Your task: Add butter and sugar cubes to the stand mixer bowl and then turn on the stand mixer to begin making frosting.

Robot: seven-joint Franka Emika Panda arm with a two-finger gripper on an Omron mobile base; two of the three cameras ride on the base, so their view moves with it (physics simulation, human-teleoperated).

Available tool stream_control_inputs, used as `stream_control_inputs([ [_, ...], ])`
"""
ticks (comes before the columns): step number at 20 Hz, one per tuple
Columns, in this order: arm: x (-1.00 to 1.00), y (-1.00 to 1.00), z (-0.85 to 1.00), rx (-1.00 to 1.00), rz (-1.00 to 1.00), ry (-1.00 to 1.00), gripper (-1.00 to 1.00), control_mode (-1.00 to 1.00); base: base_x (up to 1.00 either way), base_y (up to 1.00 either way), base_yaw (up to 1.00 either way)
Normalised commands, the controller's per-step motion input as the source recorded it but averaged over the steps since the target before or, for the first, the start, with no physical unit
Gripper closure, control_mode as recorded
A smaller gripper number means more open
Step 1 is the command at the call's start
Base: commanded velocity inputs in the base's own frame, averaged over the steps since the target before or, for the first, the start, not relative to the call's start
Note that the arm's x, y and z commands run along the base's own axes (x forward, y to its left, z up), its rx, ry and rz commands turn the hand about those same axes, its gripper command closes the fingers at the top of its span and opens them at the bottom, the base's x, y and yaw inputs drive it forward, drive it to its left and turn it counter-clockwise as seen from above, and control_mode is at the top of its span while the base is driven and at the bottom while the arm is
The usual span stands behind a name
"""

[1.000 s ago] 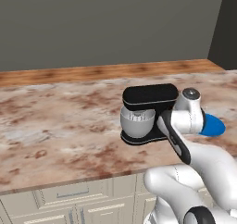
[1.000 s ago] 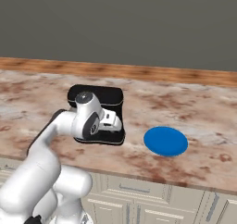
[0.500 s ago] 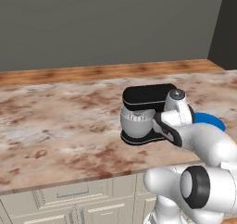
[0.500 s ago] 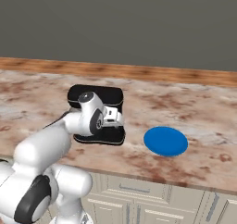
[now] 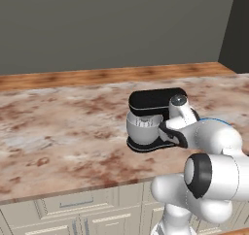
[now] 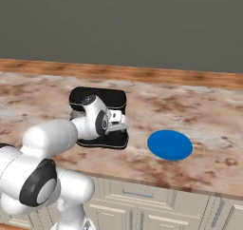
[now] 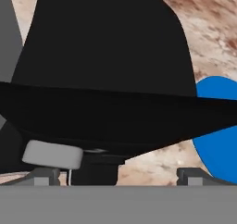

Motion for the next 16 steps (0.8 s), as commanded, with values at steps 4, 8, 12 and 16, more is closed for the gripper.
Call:
stream_control_inputs([
  [4, 0.02, 0.0, -0.23, -0.07, 0.01, 0.0, -1.0, -1.0, 0.0, 0.0, 0.0],
  [8, 0.3, -0.01, -0.08, -0.02, 0.02, 0.0, -1.0, -1.0, 0.0, 0.0, 0.0],
  [12, 0.48, -0.09, -0.01, 0.0, 0.03, 0.0, -1.0, -1.0, 0.0, 0.0, 0.0],
  [16, 0.5, -0.02, 0.0, 0.0, 0.03, 0.0, 1.0, -1.0, 0.0, 0.0, 0.0],
])
